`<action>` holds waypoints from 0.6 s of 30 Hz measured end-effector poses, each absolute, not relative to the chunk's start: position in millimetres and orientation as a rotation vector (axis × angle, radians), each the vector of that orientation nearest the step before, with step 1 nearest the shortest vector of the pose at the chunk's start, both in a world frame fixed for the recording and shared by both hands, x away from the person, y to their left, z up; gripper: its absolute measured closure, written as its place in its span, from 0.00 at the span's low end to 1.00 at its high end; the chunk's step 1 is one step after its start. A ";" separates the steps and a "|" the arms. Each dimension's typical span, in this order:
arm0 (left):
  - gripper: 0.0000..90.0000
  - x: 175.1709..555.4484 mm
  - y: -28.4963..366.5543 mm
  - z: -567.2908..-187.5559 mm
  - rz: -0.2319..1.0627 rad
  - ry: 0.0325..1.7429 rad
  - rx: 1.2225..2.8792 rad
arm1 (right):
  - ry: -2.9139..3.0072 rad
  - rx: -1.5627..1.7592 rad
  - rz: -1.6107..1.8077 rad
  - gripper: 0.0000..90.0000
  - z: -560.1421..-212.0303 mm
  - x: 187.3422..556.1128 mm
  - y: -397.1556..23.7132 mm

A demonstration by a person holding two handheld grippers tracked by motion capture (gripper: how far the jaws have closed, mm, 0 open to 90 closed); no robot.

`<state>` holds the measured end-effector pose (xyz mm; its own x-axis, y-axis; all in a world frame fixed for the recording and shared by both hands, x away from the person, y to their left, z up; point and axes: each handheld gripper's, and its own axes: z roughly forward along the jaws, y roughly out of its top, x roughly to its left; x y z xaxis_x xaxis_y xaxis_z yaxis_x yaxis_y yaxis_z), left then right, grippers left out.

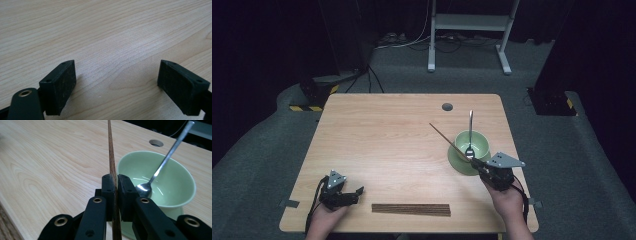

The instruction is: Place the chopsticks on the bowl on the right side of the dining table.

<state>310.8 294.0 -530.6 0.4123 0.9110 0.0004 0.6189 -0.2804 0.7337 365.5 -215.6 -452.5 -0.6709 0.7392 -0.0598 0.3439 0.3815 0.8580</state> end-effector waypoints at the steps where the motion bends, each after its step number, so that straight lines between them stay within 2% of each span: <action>1: 0.17 310.7 294.0 -530.6 0.567 1.295 2.008 | 2.207 0.939 1.216 0.94 -452.7 365.8 -216.5; 18: 0.18 310.6 293.9 -530.5 0.566 1.291 2.008 | 2.160 1.037 1.136 0.94 -459.8 374.3 -239.4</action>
